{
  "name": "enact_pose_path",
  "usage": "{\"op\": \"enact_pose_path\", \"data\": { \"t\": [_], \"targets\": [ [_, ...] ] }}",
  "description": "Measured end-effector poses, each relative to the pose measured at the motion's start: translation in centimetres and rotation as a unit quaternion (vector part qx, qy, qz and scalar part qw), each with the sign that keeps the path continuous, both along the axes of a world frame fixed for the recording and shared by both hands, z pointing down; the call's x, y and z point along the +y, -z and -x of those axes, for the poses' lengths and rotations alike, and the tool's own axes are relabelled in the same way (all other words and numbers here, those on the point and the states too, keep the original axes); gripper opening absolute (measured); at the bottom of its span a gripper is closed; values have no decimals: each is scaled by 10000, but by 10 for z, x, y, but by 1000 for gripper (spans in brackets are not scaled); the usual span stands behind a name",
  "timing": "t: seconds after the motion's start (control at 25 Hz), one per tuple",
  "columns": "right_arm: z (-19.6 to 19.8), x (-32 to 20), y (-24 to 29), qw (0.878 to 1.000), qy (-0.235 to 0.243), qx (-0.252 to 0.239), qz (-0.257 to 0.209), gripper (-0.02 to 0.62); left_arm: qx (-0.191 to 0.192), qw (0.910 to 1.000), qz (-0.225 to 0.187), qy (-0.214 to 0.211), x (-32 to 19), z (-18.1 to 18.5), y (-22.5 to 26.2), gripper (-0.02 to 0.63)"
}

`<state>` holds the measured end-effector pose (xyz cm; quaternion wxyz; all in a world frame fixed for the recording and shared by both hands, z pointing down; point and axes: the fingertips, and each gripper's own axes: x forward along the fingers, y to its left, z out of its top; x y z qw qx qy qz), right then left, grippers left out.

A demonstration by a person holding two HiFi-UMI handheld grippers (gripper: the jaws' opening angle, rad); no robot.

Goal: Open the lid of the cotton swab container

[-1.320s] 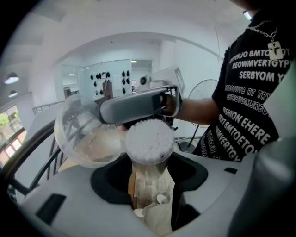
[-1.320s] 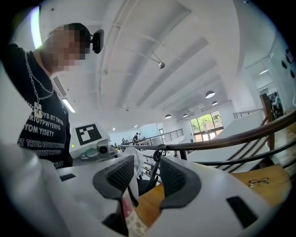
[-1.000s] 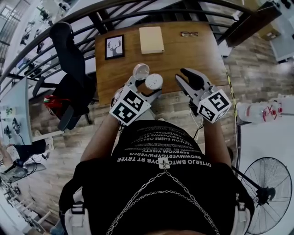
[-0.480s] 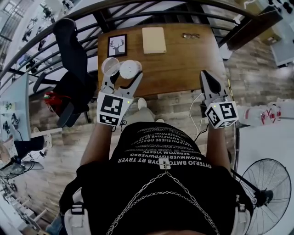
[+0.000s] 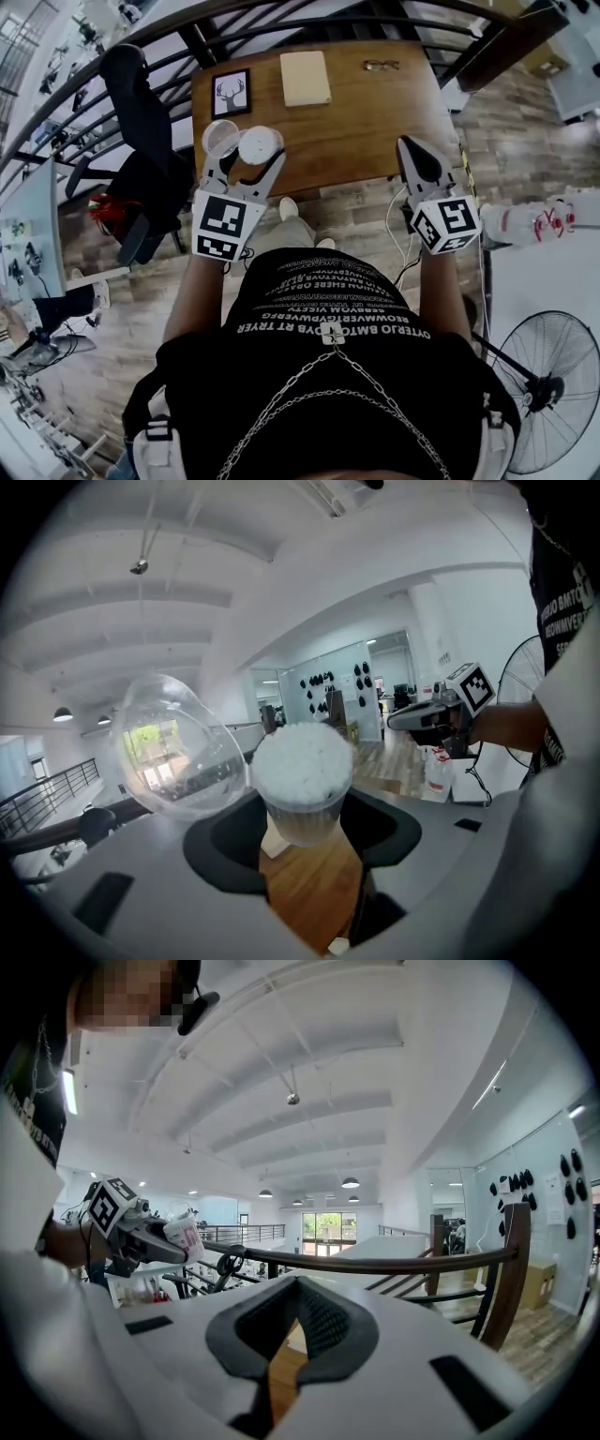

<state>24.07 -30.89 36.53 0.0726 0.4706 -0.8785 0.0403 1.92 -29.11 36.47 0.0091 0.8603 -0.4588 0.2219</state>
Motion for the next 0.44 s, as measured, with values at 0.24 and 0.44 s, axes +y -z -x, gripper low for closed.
{"op": "enact_pose_path", "data": {
  "t": [0.24,0.44],
  "targets": [
    [6,-6,8,9999,35,-61,-92,15,-43,9998,-29,-211,-3,-13,4,259],
    [9,-13,7,9999,120,-2,-104,15,-128,9995,-47,-300,-6,-19,3,259]
  ]
}}
